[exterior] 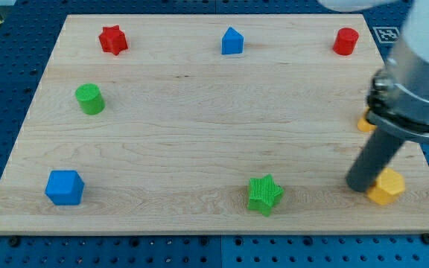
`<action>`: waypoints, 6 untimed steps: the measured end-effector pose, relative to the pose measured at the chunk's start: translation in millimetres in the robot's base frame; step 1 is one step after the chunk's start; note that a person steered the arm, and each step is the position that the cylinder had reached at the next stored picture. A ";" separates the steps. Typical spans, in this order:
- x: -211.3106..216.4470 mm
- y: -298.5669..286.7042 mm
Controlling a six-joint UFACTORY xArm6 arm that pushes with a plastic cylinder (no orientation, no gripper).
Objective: Move the green star to the right of the blue cube
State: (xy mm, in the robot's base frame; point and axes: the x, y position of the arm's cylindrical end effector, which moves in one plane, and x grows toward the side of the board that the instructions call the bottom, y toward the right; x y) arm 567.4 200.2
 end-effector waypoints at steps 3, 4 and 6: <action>11.6 -10.5; 29.1 -21.4; 38.8 -102.1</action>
